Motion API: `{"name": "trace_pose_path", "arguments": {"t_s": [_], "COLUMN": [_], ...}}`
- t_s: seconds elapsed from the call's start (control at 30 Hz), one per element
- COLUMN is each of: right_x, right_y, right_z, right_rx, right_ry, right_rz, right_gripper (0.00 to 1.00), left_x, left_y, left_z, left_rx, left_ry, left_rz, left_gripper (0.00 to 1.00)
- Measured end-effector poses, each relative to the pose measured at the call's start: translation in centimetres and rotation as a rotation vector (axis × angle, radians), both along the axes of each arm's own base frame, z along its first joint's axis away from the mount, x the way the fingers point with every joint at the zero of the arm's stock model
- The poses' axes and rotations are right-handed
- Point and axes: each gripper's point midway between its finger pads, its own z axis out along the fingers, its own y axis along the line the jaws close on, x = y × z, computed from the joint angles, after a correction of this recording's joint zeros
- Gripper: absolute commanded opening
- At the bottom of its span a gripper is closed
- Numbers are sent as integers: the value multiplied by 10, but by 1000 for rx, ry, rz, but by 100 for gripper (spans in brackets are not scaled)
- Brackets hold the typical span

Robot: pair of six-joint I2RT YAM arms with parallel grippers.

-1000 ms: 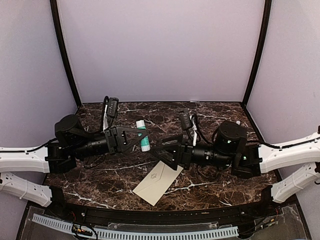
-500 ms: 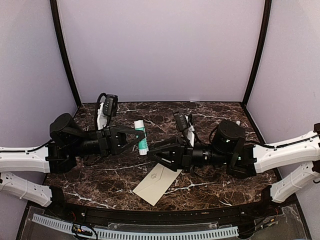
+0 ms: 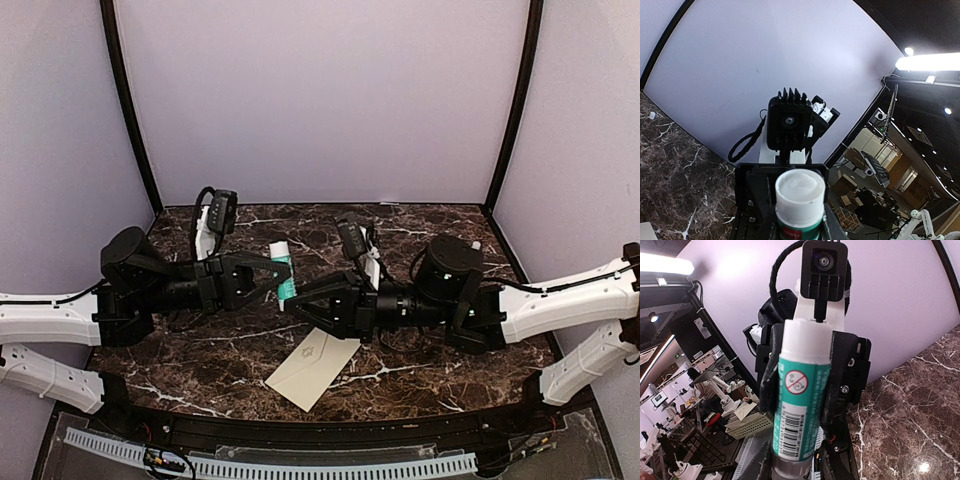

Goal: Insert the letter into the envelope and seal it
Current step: Screw the solid glue.

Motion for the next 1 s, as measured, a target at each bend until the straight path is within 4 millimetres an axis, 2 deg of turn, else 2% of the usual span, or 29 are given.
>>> {"name": "trace_pose_path", "arguments": {"t_s": [0.17, 0.37, 0.7, 1.0], "right_x": [-2, 2, 33, 67], "right_y": [0, 1, 6, 23], "right_z": [-1, -6, -25, -61], "right_rx": [-3, -28, -208, -492], "right_ry": [6, 14, 38, 19], "right_rz": [8, -19, -206, -446], "right_gripper": [13, 4, 0, 1], "left_x": [0, 3, 32, 72], "left_y": [0, 0, 4, 19], "left_z": [-1, -5, -26, -66], "left_rx": [1, 11, 93, 205], "left_ry": [0, -9, 32, 126], "left_rz": [1, 19, 190, 404], "left_gripper": [0, 0, 0, 0]}}
